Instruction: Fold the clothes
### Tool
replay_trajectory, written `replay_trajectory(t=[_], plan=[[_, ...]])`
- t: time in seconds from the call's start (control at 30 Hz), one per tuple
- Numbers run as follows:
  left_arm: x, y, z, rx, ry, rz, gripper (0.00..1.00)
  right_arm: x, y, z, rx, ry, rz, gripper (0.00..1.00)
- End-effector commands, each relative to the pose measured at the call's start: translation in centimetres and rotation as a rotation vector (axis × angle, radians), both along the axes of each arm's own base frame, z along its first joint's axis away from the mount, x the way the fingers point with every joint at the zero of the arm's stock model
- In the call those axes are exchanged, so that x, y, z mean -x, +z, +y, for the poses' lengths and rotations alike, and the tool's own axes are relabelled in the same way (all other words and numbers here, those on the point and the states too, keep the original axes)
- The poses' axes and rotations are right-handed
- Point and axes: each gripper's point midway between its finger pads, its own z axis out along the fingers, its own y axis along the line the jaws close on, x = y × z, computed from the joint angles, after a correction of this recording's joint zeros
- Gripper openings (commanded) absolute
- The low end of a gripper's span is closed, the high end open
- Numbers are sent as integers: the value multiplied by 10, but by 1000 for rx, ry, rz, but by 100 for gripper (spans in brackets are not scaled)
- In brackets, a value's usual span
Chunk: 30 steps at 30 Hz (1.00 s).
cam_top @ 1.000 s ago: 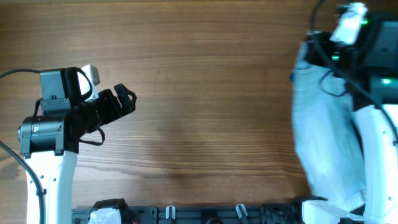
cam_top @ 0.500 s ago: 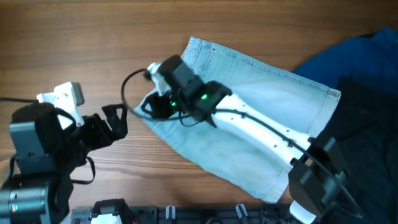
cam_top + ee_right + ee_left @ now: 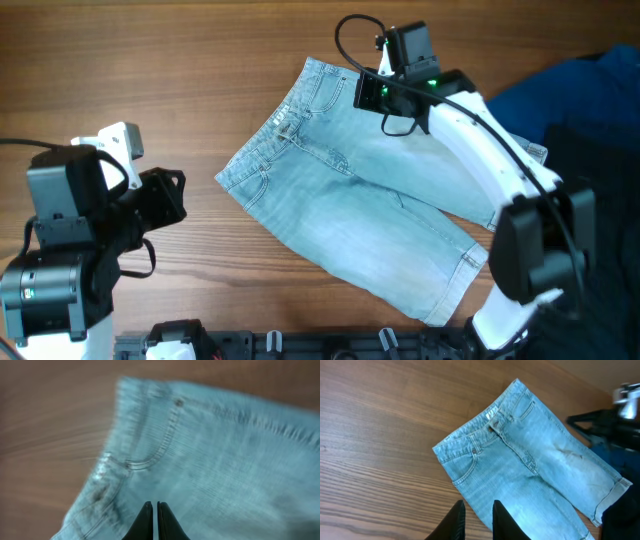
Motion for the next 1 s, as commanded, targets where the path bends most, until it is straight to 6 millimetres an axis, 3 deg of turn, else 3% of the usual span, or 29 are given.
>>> replay_trajectory(t=[0.0, 0.1, 0.2, 0.27, 0.33, 0.47, 0.53, 0.57, 0.63, 0.73, 0.8, 0.87, 0.93, 0.97], plan=[[0, 1, -3, 17, -15, 9, 18, -2, -70, 5, -45, -153, 184, 4], [3, -2, -3, 18, -14, 25, 20, 6, -121, 13, -95, -226, 325, 4], [4, -2, -3, 18, -14, 31, 24, 10, -145, 30, -180, -247, 401, 4], [4, -2, -3, 18, -14, 30, 24, 15, -156, 57, -248, -223, 434, 4], [4, -2, -3, 18, -14, 30, 25, 29, -165, 98, -292, -156, 445, 4], [5, -3, -3, 19, -14, 35, 27, 76, -174, 178, -300, 21, 422, 4], [6, -4, -4, 19, -14, 43, 31, 95, -171, 206, -296, 107, 382, 4], [7, -5, -4, 20, -14, 46, 37, 98, -165, 220, -307, 177, 329, 4], [8, -5, -4, 20, -14, 50, 63, 92, -142, 236, -354, 309, 222, 4], [8, -6, -4, 20, -14, 54, 79, 67, -93, 232, -407, 433, 79, 5], [8, -6, -3, 19, -13, 53, 85, 47, -57, 211, -400, 460, -8, 6], [8, -6, -3, 15, -10, 53, 84, 27, -17, 171, -324, 473, -107, 12], [7, -8, 2, -7, 8, 60, 44, 13, 12, 124, -211, 420, -159, 12], [6, -10, 4, -12, 13, 69, 12, 9, 20, 101, -157, 383, -164, 13]])
